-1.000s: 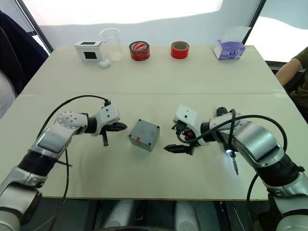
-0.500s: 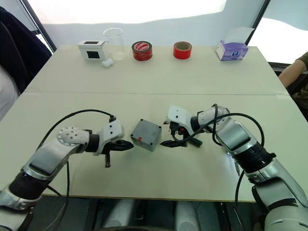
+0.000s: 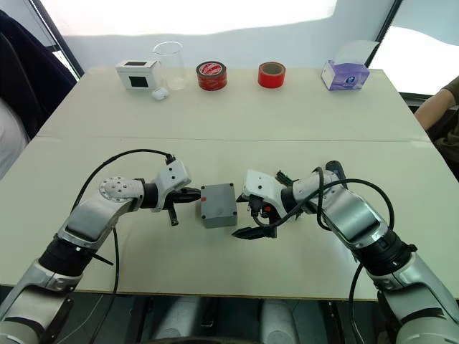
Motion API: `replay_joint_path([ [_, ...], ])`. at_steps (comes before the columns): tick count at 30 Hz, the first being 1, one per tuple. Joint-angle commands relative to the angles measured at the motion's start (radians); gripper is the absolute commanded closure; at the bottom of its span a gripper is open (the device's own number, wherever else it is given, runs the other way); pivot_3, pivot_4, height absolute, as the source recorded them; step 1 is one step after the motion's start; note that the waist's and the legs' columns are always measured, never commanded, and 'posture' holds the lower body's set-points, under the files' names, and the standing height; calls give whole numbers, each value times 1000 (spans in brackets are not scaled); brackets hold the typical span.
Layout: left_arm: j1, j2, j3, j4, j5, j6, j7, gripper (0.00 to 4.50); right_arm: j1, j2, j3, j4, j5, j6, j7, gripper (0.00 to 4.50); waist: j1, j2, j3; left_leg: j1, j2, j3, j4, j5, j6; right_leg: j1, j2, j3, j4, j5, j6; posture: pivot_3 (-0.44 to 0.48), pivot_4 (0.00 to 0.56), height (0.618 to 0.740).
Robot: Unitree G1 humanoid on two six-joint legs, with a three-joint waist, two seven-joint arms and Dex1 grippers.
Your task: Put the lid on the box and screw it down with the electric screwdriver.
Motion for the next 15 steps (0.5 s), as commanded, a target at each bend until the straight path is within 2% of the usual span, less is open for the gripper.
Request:
replay_joint_path([
  [1,-8,12,7,-36,-5,-2,-20,4500,5,5,-35,-55,17,28,-30,18,0,0,0,0,0,0,0,0,0,0,0,0,0,0,0,0,150,740],
  [7,31,70,-5,-99,-29,28,-82,4500,20,-7,-43,-76,17,69,-75,18,-2,0,0,0,0,0,0,0,0,0,0,0,0,0,0,0,150,740],
  [15,8,4,-10,-73,-15,21,-35,4500,30,20,-42,-100,39,120,-120,18,0,0,0,0,0,0,0,0,0,0,0,0,0,0,0,0,150,740],
])
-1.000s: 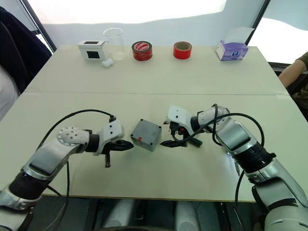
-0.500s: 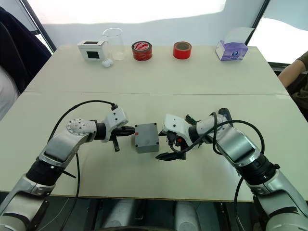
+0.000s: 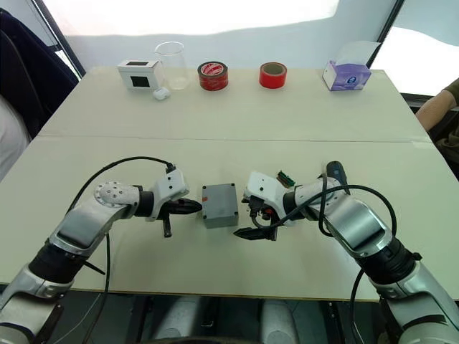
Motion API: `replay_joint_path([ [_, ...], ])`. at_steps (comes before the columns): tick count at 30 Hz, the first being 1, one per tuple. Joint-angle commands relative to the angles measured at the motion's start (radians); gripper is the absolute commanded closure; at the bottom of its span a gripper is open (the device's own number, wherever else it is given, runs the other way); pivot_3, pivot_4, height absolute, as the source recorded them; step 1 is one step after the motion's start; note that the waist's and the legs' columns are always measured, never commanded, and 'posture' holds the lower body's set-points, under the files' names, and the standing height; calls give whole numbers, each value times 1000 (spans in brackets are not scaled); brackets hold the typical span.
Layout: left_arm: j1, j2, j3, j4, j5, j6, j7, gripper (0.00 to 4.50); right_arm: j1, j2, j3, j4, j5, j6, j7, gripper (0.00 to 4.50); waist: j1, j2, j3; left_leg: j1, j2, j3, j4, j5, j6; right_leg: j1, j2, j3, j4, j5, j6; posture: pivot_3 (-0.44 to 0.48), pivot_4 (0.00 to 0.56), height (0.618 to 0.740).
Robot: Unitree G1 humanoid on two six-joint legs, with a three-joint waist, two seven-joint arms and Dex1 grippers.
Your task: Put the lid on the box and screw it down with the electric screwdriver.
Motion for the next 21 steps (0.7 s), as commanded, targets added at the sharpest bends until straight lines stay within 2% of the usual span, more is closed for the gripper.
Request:
replay_joint_path([
  [1,-32,-25,5,-1,9,-20,25,4500,-7,14,-30,-49,26,20,-18,18,0,0,0,0,0,0,0,0,0,0,0,0,0,0,0,0,150,740],
  [15,-53,-25,19,28,17,-44,31,4500,-13,-2,-72,-78,63,71,-56,18,-1,0,0,0,0,0,0,0,0,0,0,0,0,0,0,0,150,740],
  [18,-52,-11,31,29,16,-47,26,4500,-6,-32,-135,-104,96,104,-53,18,-1,0,0,0,0,0,0,0,0,0,0,0,0,0,0,0,150,740],
  [21,-41,36,85,2,-19,-29,-2,4500,8,-79,-289,-139,174,167,-45,18,0,0,0,0,0,0,0,0,0,0,0,0,0,0,0,0,150,740],
])
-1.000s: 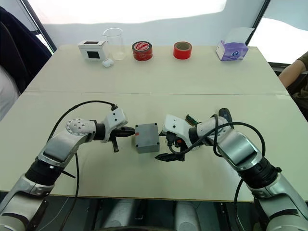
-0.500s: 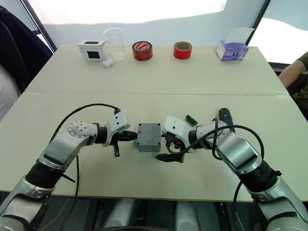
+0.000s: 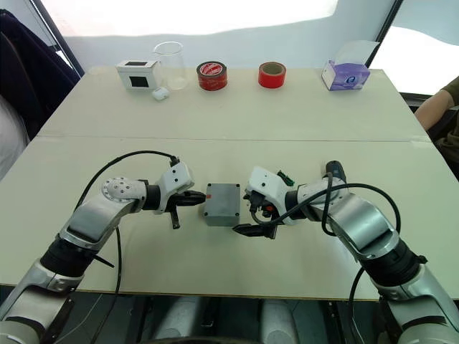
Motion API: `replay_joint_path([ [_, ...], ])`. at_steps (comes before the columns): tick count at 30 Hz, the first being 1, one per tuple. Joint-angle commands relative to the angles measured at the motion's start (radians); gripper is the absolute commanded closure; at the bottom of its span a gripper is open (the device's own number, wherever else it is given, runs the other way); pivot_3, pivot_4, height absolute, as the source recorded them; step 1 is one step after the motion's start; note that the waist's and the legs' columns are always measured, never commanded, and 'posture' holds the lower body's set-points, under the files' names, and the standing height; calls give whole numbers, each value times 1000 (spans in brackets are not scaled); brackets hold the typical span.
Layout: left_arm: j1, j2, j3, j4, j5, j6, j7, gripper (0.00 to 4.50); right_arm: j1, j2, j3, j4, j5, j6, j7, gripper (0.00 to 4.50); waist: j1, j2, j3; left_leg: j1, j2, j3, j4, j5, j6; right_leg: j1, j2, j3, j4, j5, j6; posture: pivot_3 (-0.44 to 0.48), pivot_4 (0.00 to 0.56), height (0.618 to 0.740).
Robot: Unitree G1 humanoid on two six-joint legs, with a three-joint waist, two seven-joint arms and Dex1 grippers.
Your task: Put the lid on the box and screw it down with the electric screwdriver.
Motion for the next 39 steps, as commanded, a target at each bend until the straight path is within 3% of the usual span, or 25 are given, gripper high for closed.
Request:
replay_joint_path([
  [1,3,66,100,-59,-57,15,-42,4500,11,-53,-216,-67,103,71,4,18,0,0,0,0,0,0,0,0,0,0,0,0,0,0,0,0,150,740],
  [5,35,127,159,-150,-156,58,-115,4500,70,-70,-348,-58,138,98,-37,18,-1,0,0,0,1,0,-1,0,0,0,0,0,-1,0,0,0,150,740],
  [11,40,168,191,-273,-268,128,-161,4500,253,-70,-380,-26,87,9,-92,18,0,0,0,0,0,0,-1,0,0,1,-1,0,-1,0,0,0,150,740],
  [14,34,181,180,-285,-276,135,-157,4500,301,-54,-360,-16,68,-37,-121,695,-1,0,0,0,0,0,-1,0,0,1,-1,0,-1,0,0,0,150,740],
  [19,26,180,169,-275,-274,131,-150,4500,315,-45,-334,15,47,-95,-143,2441,-2,0,0,0,1,0,-1,0,0,1,0,0,-1,0,0,0,150,740],
  [39,36,175,163,-260,-265,115,-118,4500,296,-48,-270,89,17,-172,-143,2441,0,0,0,0,1,0,0,0,0,1,0,0,-1,0,0,0,150,740],
])
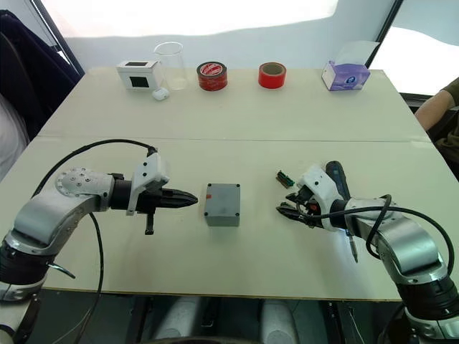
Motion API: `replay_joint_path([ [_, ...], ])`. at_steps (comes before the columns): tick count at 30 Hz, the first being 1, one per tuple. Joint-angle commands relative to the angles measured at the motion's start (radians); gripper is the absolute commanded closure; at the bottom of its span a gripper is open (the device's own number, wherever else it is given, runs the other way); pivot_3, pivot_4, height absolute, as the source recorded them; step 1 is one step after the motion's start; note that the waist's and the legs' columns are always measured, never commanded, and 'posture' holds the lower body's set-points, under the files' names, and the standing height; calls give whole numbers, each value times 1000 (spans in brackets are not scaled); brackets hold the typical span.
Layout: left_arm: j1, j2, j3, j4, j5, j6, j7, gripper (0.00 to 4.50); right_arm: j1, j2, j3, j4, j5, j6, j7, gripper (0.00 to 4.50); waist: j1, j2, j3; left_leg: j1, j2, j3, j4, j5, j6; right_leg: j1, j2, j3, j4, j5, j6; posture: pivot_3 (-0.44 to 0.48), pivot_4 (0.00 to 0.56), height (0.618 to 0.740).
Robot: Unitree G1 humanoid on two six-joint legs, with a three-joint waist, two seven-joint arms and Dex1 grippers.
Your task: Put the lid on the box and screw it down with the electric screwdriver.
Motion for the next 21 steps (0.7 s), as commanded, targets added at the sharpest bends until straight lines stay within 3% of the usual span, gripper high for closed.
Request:
replay_joint_path([
  [1,-4,6,11,-6,-3,-14,5,4500,-10,-13,-11,-7,-8,-24,8,2441,0,0,0,0,0,0,0,0,0,0,0,0,0,0,0,0,150,740],
  [9,-5,6,-1,8,9,-37,4,4500,-11,-13,0,8,-28,-45,15,2441,0,0,0,0,0,0,0,0,0,0,0,0,0,0,0,0,150,740],
  [10,-4,6,-1,8,8,-36,4,4500,-11,-12,0,8,-29,-45,15,2957,0,0,0,0,0,0,0,0,0,0,0,0,0,0,0,0,150,740],
  [11,-3,6,-1,8,7,-36,5,4500,-11,-12,0,8,-30,-45,15,3068,0,0,0,0,0,0,0,0,0,0,0,0,0,0,0,0,150,740],
  [14,-3,7,-2,7,6,-37,4,4500,-10,-13,4,11,-36,-48,15,4305,0,0,0,0,0,0,0,0,0,0,0,0,0,0,0,0,150,740],
  [15,-3,7,-2,8,7,-37,5,4500,-13,-7,0,13,-34,-43,9,4466,0,0,0,0,0,0,0,0,0,0,0,0,0,0,0,0,150,740],
  [21,2,9,2,7,6,-37,7,4500,-16,-16,4,17,-46,-47,13,4466,0,0,0,0,0,0,0,0,0,0,0,0,0,0,0,0,150,740],
])
